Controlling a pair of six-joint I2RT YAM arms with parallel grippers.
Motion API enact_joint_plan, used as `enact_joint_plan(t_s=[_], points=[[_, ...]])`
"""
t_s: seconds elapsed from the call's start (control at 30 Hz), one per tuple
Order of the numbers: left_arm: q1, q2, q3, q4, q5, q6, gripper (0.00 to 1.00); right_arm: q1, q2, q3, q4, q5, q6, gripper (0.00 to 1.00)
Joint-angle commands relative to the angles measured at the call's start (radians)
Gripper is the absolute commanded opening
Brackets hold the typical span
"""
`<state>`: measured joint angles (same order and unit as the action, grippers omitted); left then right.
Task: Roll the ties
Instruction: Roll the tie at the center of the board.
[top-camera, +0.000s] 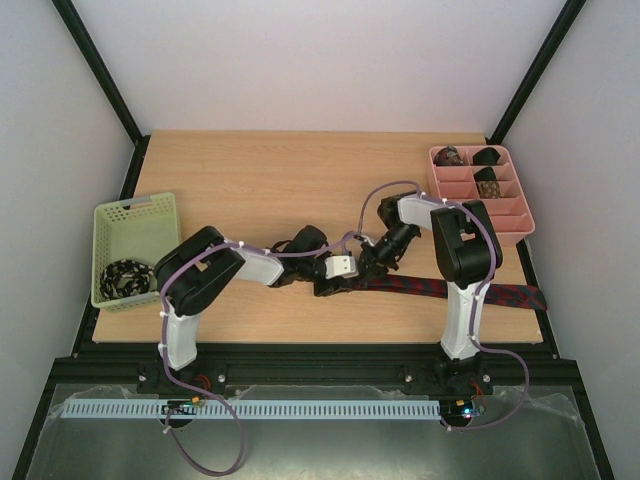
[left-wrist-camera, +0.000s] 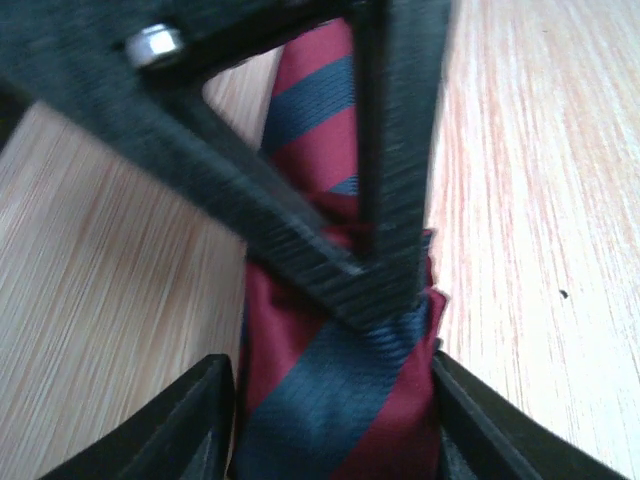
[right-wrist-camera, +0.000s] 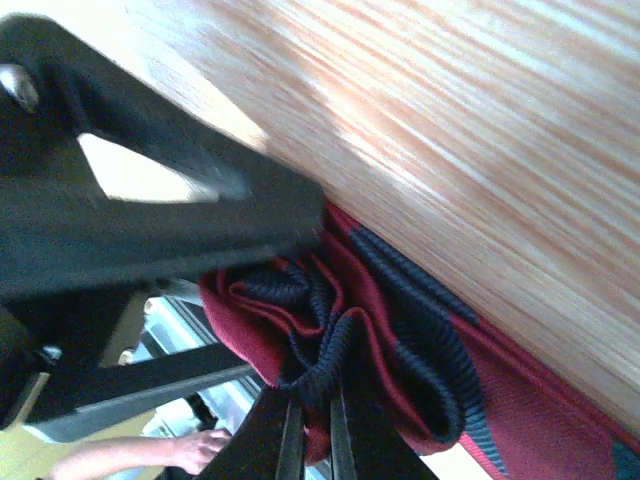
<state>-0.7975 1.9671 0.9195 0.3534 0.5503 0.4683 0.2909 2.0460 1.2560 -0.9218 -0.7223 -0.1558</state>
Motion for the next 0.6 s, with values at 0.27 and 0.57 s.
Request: enact_joint_plan(t_s=[0.27, 0.57], points=[[0.042, -0.158, -0.099, -0.026, 0.051, -0.029, 0.87, -0.041, 0.027, -0.047, -0.009, -0.02, -0.06, 0.01], [-0.021, -0.041, -0.107, 0.124, -0.029, -0.03, 0.99, -0.041, 0.028, -0.017, -0.032, -0.075, -0.08, 0.01]])
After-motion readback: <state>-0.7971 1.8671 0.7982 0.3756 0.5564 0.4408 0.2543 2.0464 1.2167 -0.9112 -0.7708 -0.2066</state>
